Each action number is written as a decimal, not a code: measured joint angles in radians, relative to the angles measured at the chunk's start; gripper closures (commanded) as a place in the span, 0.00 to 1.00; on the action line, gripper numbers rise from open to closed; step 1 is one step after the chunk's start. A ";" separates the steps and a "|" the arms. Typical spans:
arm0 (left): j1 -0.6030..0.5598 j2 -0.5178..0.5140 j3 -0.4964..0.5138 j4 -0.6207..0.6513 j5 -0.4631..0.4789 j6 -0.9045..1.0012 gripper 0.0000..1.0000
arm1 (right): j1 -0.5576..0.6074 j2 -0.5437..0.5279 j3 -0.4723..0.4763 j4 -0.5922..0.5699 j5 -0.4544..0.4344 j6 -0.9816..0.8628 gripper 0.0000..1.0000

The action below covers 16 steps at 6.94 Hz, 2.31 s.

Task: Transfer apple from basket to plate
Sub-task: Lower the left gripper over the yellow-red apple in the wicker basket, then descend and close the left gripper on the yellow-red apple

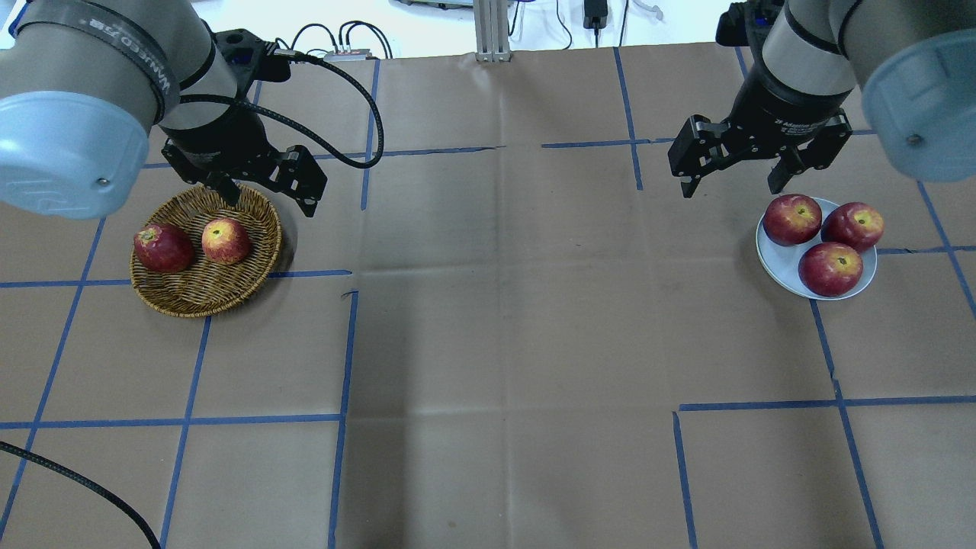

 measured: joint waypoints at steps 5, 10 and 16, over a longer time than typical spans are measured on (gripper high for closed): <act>0.004 -0.027 0.009 0.003 0.008 -0.008 0.01 | 0.000 0.000 0.000 0.000 0.000 0.000 0.00; 0.142 -0.104 -0.016 0.083 0.001 0.202 0.01 | 0.000 0.000 0.000 0.000 0.000 0.000 0.00; 0.372 -0.364 -0.144 0.481 0.001 0.483 0.01 | 0.000 0.000 0.000 0.000 0.000 0.000 0.00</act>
